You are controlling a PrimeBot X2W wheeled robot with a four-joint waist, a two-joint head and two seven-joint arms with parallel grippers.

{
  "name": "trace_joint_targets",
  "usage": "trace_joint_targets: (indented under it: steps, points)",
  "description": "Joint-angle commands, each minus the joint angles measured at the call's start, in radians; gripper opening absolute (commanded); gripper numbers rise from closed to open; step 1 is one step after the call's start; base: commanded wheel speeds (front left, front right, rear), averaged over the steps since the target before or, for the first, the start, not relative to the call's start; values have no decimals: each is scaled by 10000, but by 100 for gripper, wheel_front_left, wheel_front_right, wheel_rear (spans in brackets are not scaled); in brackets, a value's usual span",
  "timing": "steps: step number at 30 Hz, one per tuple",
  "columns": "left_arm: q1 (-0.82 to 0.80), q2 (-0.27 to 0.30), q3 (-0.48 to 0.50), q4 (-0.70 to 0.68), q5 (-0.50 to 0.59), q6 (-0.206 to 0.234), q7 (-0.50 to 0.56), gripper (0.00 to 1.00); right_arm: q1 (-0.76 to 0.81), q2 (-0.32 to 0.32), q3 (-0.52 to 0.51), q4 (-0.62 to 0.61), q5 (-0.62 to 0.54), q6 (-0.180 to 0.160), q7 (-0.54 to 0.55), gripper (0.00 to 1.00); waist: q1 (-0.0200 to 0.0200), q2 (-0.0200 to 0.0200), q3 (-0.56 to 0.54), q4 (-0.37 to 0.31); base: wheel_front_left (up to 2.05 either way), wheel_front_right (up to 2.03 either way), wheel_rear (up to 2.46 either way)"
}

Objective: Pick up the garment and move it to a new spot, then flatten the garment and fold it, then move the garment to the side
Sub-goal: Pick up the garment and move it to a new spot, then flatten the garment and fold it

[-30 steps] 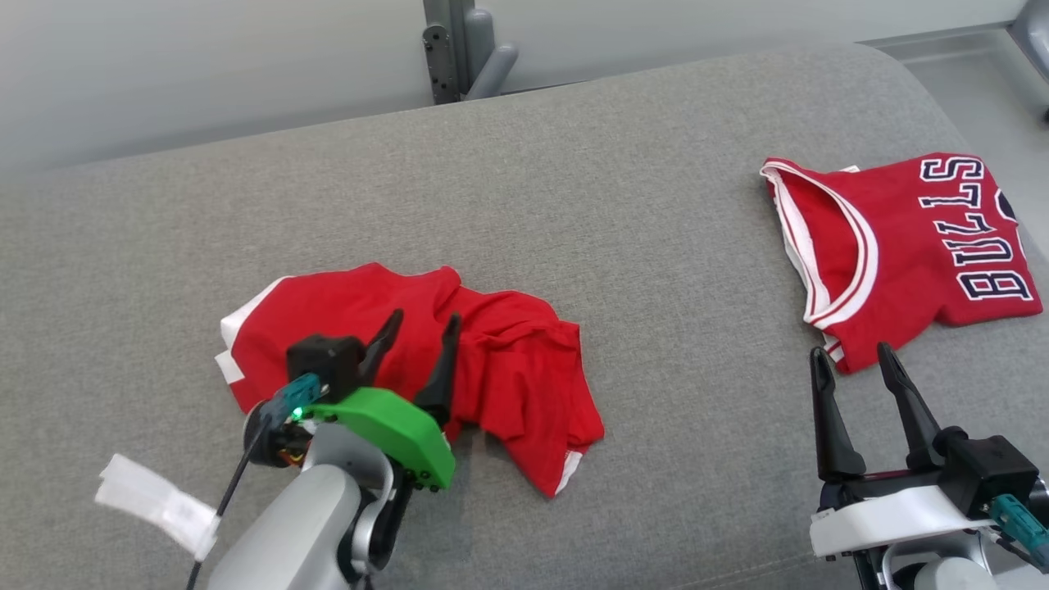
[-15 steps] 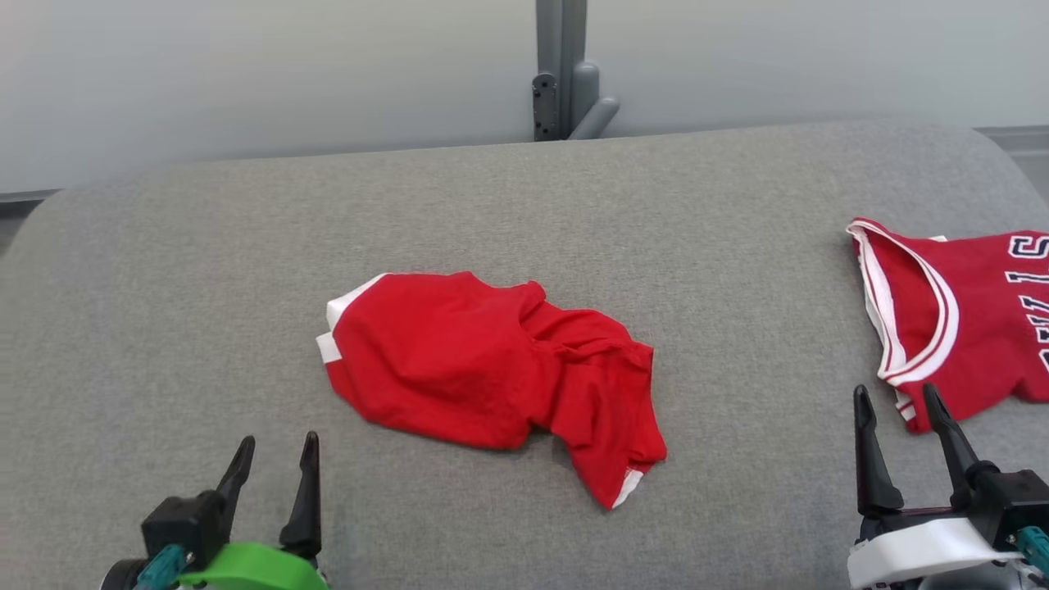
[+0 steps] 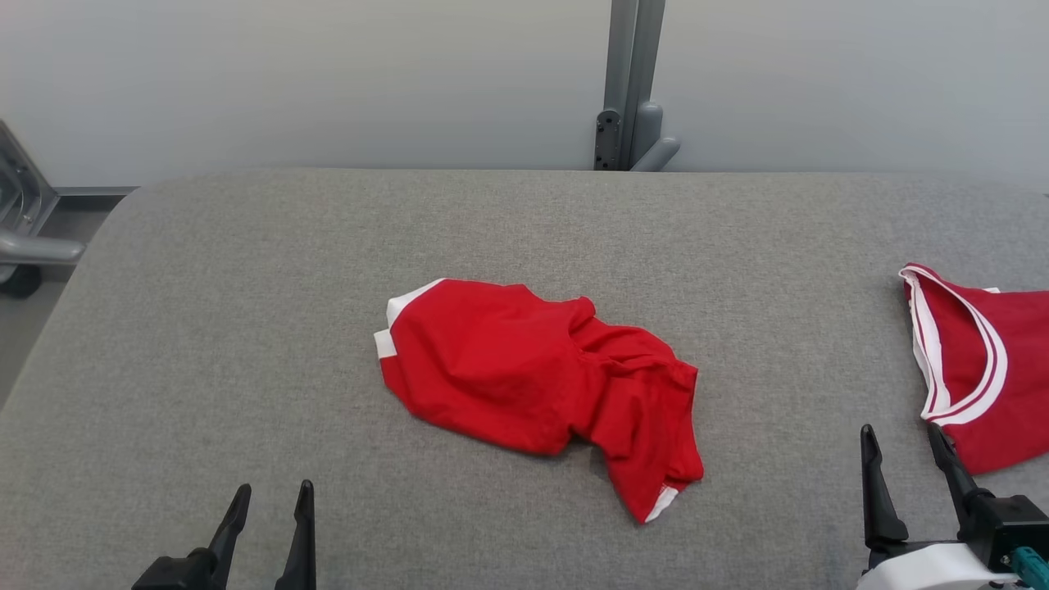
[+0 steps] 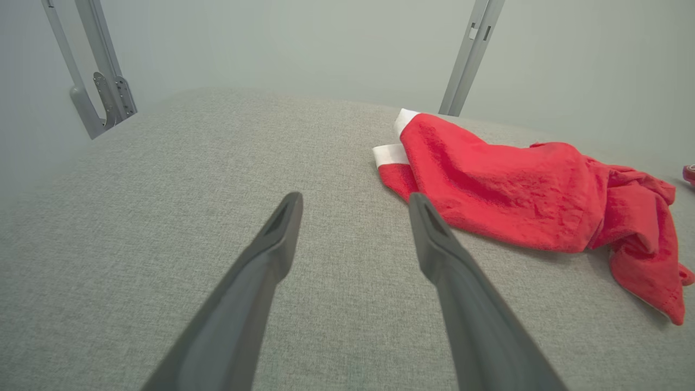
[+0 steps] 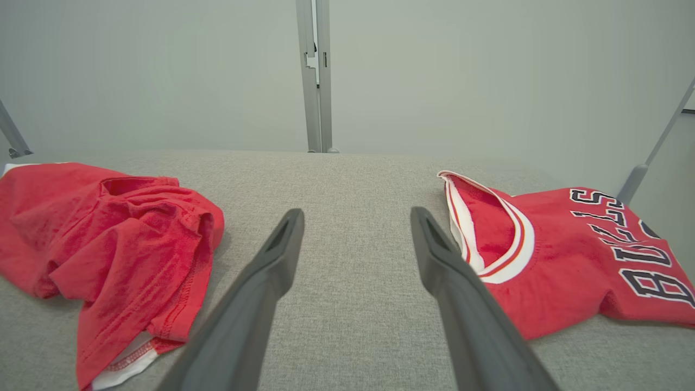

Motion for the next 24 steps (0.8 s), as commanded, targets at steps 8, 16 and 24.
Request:
trace_joint_targets:
  steps: [8,16,24]
  points:
    - [-45,-619,907,256,760,-621,-24,100,46,-21,127,159,-70,-7,-26,100,1,-1,2,-200,0,0,0]
    - [-94,-1015,1383,471,1186,-922,-23,100,102,-21,186,189,-56,-7,-26,100,1,-1,-6,-271,0,0,0]
    - [-205,-1171,1530,527,1439,-1004,-25,100,24,-21,199,151,-57,-7,-26,100,1,-1,40,-228,0,0,0]
